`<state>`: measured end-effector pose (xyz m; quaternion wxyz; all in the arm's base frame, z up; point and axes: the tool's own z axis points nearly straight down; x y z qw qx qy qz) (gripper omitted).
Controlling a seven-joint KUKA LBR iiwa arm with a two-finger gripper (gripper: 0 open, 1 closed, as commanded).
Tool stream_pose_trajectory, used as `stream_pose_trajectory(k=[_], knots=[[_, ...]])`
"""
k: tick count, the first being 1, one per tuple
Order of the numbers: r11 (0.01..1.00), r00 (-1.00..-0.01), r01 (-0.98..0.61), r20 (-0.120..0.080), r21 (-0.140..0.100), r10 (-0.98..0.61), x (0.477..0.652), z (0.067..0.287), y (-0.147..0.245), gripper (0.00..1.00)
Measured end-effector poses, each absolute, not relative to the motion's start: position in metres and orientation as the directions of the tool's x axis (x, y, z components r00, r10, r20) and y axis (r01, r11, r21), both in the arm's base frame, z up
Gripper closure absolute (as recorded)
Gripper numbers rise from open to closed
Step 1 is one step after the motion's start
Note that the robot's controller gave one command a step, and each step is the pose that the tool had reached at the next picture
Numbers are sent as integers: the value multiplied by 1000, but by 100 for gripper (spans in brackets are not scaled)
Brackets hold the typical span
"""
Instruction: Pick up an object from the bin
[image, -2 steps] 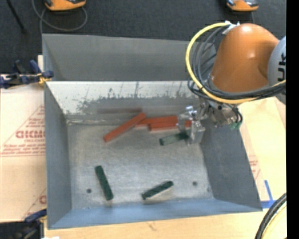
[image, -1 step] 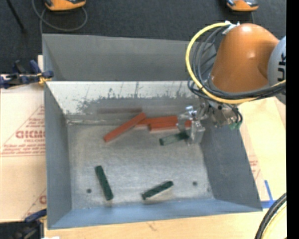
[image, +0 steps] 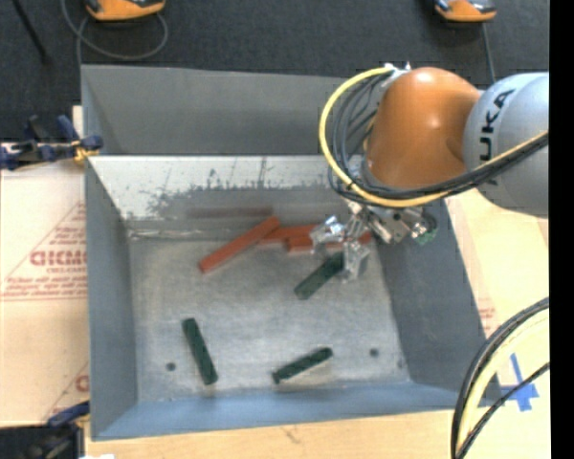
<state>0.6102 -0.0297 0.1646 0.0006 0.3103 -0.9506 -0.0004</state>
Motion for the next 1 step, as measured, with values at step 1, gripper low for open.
stream_pose_trajectory(k=[1], knots=[[794, -794, -608, -4, 1, -608, 561, 200, 15, 100]])
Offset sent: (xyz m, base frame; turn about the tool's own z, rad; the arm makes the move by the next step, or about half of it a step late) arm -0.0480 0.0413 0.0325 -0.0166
